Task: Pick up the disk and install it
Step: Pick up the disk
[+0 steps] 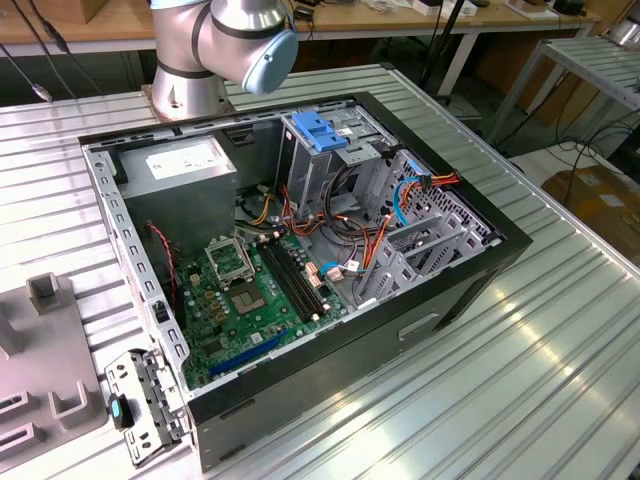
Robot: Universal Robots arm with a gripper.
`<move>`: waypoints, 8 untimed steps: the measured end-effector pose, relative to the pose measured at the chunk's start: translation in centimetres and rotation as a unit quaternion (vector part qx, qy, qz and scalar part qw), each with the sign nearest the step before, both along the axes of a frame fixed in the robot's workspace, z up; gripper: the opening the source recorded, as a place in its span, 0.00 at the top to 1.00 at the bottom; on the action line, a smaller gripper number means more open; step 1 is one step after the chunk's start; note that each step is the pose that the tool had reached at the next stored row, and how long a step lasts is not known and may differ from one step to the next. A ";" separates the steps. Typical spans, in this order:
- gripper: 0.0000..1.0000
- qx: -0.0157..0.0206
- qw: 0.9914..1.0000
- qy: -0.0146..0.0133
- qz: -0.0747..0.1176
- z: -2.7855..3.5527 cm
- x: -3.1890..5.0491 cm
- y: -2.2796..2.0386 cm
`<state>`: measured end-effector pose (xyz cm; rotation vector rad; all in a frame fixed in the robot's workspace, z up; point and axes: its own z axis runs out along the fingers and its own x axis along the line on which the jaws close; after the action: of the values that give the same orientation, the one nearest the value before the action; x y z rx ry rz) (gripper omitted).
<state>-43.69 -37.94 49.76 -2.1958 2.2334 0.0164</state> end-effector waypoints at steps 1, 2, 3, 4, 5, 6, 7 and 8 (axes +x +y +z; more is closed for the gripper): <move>0.63 0.000 1.000 0.000 0.000 0.00 0.09 0.00; 0.63 0.000 1.000 0.000 0.000 0.00 0.16 0.00; 0.63 0.000 1.000 0.000 0.000 0.00 0.29 0.00; 0.63 0.000 1.000 0.000 0.000 0.00 0.39 0.00; 0.63 0.000 1.000 0.000 0.000 -0.01 0.45 0.00; 0.63 0.000 1.000 0.000 0.000 0.00 0.57 0.00; 0.63 0.000 1.000 0.000 0.000 0.00 0.74 0.00; 0.63 0.000 1.000 0.000 0.000 -0.01 0.81 0.00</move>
<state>-42.88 -37.94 49.75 -2.1957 2.2333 0.0164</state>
